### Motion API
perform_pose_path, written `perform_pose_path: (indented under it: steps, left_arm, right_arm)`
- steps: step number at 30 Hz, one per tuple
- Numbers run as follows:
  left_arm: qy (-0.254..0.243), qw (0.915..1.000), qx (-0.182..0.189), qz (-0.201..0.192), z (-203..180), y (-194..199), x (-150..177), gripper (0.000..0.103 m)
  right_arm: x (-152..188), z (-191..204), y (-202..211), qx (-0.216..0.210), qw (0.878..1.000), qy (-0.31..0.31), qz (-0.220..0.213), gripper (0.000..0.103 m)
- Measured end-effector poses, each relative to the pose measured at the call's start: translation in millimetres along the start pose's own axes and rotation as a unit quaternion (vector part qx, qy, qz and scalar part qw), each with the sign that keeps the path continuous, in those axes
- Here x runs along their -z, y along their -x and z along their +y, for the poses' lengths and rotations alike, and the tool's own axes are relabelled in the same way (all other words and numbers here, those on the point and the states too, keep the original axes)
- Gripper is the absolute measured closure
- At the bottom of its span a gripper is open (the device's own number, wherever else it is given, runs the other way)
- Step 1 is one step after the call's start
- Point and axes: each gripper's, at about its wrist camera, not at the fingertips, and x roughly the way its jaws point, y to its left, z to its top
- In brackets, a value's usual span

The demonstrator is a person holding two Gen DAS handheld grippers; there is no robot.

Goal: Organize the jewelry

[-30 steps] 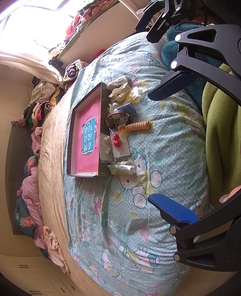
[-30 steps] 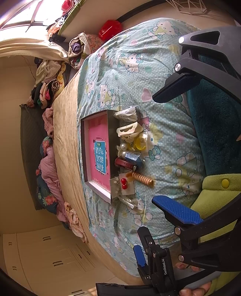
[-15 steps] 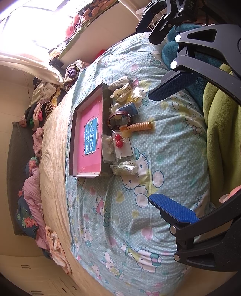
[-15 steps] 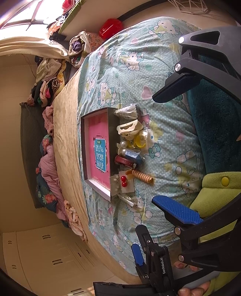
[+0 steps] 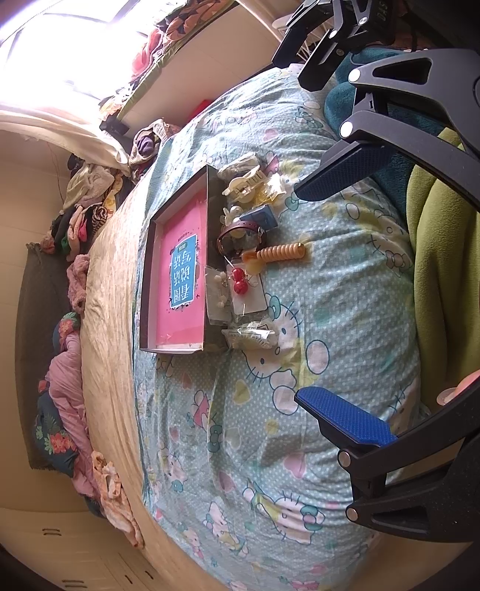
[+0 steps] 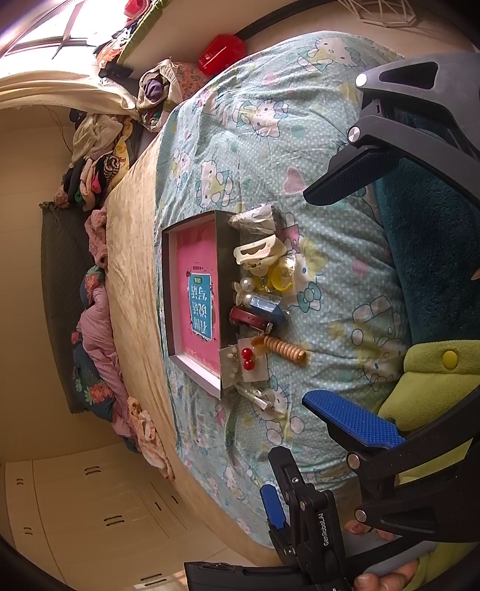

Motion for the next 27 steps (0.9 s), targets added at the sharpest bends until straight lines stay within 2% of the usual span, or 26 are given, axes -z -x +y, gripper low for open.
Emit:
perform_pose_path:
  steps: [9,21,27]
  left_arm:
    - [0.019,0.9997,-0.013,0.0,21.8,-1.9,-29.7,0.009]
    - [0.042,0.9978,-0.052,0.002,52.4,-24.7,-37.2,0.009]
    - [0.058,0.9971,-0.047,0.011,66.5,-38.7,-46.3,0.009]
  right_arm:
    - [-12.7,1.1,-6.5,-0.012,1.0,0.006,-0.001,0.004]
    - [-43.2,-8.8,-24.3,-0.014,1.0,0.0,-0.007,0.004]
    - [-59.9,-21.5,-36.4,-0.003,1.0,-0.009,-0.009,0.004]
